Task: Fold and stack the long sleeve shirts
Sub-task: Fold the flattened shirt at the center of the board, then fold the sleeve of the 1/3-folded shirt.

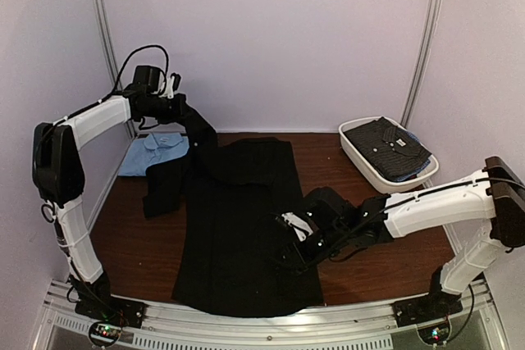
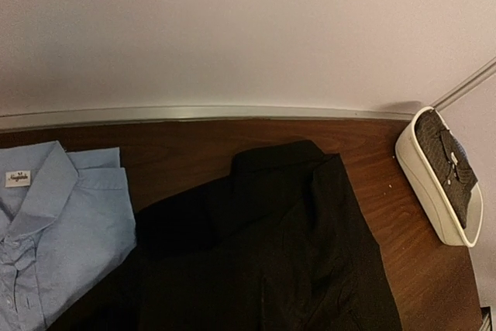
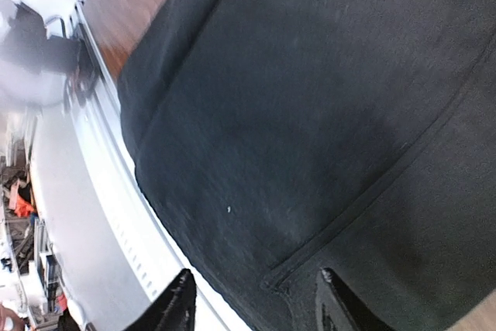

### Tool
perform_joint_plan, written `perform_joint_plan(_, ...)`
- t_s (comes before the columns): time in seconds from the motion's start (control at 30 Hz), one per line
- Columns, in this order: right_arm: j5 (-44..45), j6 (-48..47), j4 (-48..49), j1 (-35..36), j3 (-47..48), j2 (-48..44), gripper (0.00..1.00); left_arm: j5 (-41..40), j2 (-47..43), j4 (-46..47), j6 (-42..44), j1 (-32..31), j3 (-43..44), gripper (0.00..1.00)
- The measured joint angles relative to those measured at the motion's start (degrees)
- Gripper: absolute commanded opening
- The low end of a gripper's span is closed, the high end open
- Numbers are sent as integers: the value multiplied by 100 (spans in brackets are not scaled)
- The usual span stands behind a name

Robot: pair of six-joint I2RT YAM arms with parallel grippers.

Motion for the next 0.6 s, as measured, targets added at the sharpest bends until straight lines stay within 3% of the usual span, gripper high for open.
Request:
perform_joint_plan(0.37,1329,177,345,-890,72,-951,72,892,-772,140,138,-356,-1034,0)
perform_joint_plan(0.53,2050,271,868,-1344,72,-1423,95,1150,-1016,199,243,-817,-1421,0)
perform_joint_plan(0.6,2249,280,1088,-1537,74,-1519,100,1224,-1051,232,295,-1032,-1567,0)
